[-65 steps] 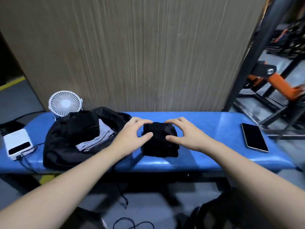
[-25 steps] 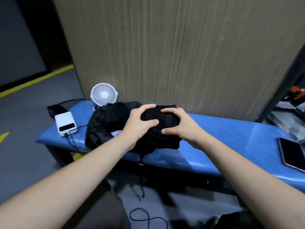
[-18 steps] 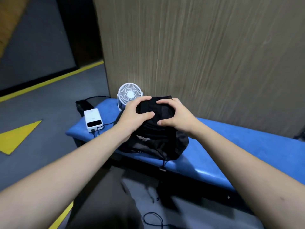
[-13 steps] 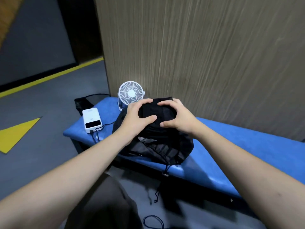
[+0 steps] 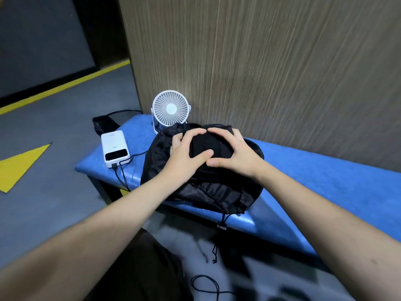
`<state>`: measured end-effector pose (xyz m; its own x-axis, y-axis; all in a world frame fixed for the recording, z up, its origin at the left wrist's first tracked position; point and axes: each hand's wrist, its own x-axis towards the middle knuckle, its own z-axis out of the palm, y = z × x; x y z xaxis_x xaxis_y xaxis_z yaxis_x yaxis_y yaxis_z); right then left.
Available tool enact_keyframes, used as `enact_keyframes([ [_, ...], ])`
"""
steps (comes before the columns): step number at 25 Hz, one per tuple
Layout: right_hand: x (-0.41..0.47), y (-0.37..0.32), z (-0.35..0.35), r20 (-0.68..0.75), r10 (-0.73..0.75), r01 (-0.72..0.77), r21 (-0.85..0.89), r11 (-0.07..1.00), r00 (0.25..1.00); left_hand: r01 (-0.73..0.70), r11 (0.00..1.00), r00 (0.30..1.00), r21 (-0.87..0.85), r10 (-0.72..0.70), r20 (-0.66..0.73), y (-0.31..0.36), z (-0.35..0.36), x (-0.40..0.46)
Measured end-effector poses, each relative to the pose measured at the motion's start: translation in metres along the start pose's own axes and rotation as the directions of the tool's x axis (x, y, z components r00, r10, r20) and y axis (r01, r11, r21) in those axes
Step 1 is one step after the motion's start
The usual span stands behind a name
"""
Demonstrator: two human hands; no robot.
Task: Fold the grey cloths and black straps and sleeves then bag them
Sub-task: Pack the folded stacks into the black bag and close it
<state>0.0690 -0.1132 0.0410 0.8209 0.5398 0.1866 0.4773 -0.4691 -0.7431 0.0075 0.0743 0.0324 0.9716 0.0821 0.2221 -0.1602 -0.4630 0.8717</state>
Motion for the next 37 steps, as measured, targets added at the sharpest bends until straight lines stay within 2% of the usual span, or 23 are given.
enact_keyframes([
  [4, 0.003, -0.001, 0.01, -0.035, 0.002, -0.003, -0.037, 0.999, 0.999, -0.014, 0.998, 0.997, 0.069, 0.008, 0.081, 0.001, -0.015, -0.006],
  [9, 0.002, -0.008, 0.009, -0.036, 0.04, -0.041, -0.035, 0.999, 0.999, -0.172, 0.961, 0.981, 0.219, 0.146, 0.131, -0.012, -0.052, -0.027],
  [12, 0.003, -0.009, 0.011, -0.038, 0.052, -0.054, -0.037, 0.998, 0.998, -0.174, 0.915, 0.978, 0.364, 0.118, 0.171, -0.023, -0.081, -0.035],
  [13, 0.003, -0.009, 0.011, -0.041, 0.056, -0.058, -0.041, 0.997, 0.998, -0.201, 0.868, 0.973, 0.453, 0.124, 0.195, -0.026, -0.09, -0.036],
  [15, 0.003, -0.011, 0.011, -0.041, 0.068, -0.07, -0.053, 0.996, 0.997, -0.36, 0.706, 0.925, 0.609, 0.189, 0.328, -0.032, -0.102, -0.04],
  [17, 0.003, -0.013, 0.011, -0.039, 0.077, -0.08, -0.071, 0.994, 0.996, -0.547, 0.541, 0.83, 0.639, 0.252, 0.498, -0.04, -0.104, -0.044],
  [20, 0.006, -0.016, 0.013, -0.044, 0.089, -0.093, -0.099, 0.991, 0.995, -0.647, 0.444, 0.758, 0.621, 0.283, 0.587, -0.051, -0.097, -0.044],
  [22, 0.008, -0.018, 0.014, -0.05, 0.097, -0.103, -0.11, 0.989, 0.994, -0.627, 0.457, 0.771, 0.631, 0.253, 0.584, -0.05, -0.088, -0.045],
  [25, 0.009, -0.02, 0.014, -0.046, 0.117, -0.122, -0.128, 0.984, 0.992, -0.545, 0.531, 0.814, 0.649, 0.152, 0.56, -0.044, -0.08, -0.041],
  [28, 0.01, -0.019, 0.014, -0.043, 0.12, -0.125, -0.133, 0.983, 0.992, -0.526, 0.537, 0.799, 0.66, 0.046, 0.599, -0.039, -0.077, -0.038],
  [31, 0.011, -0.019, 0.015, -0.046, 0.122, -0.127, -0.139, 0.982, 0.992, -0.399, 0.69, 0.819, 0.604, -0.027, 0.572, -0.04, -0.078, -0.034],
  [32, 0.012, -0.018, 0.015, -0.049, 0.124, -0.13, -0.134, 0.982, 0.991, -0.403, 0.687, 0.815, 0.604, -0.031, 0.579, -0.042, -0.075, -0.032],
  [35, 0.013, -0.018, 0.016, -0.053, 0.122, -0.128, -0.12, 0.985, 0.991, -0.435, 0.555, 0.811, 0.709, -0.102, 0.577, -0.042, -0.062, -0.032],
  [37, 0.013, -0.019, 0.017, -0.053, 0.118, -0.123, -0.116, 0.986, 0.992, -0.435, 0.503, 0.833, 0.746, -0.09, 0.547, -0.041, -0.059, -0.033],
])
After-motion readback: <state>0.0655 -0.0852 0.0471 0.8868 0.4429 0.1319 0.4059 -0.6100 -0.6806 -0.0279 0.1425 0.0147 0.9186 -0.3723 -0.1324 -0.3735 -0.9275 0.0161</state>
